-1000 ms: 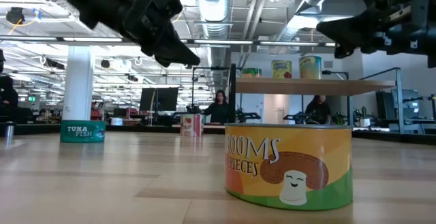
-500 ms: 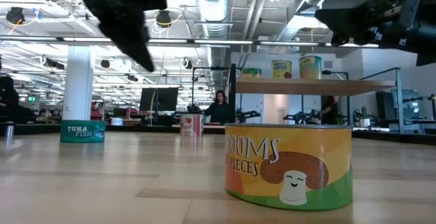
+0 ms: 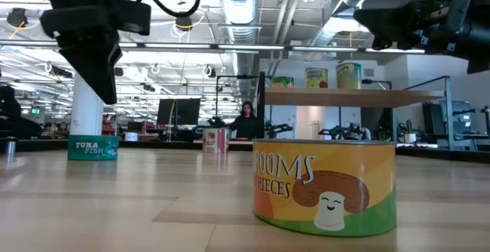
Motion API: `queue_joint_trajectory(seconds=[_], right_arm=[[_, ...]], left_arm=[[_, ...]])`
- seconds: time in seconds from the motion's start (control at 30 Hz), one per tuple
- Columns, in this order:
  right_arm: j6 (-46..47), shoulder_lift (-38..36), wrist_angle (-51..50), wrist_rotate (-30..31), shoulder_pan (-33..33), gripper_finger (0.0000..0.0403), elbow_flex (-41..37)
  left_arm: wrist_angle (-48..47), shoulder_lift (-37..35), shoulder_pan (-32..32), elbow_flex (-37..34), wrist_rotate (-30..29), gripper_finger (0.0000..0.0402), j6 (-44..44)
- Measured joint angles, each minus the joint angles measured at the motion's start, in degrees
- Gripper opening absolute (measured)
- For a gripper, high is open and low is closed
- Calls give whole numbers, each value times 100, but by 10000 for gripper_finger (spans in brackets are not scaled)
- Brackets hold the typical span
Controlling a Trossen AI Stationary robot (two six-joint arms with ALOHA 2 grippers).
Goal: Pick and place cans onto a shelf
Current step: Put the canned tuna on the shelf
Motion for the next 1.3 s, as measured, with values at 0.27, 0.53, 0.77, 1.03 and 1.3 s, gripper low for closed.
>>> queue_joint_trajectory(seconds=[0.27,0.53,0.77,1.03,1.3], right_arm=[[23,2,87,0,13,5,0],[348,8,11,0,15,5,2],[256,11,11,0,11,5,2],[-46,9,150,2,0,5,2],[-138,9,216,11,-2,5,2]], left_arm=[[578,-689,89,-966,55,186,99],[702,-1214,310,-1126,-60,187,775],[1123,-624,603,-1128,288,187,1574],[1160,-124,637,-1128,687,182,1448],[1250,360,632,-1091,598,75,1705]])
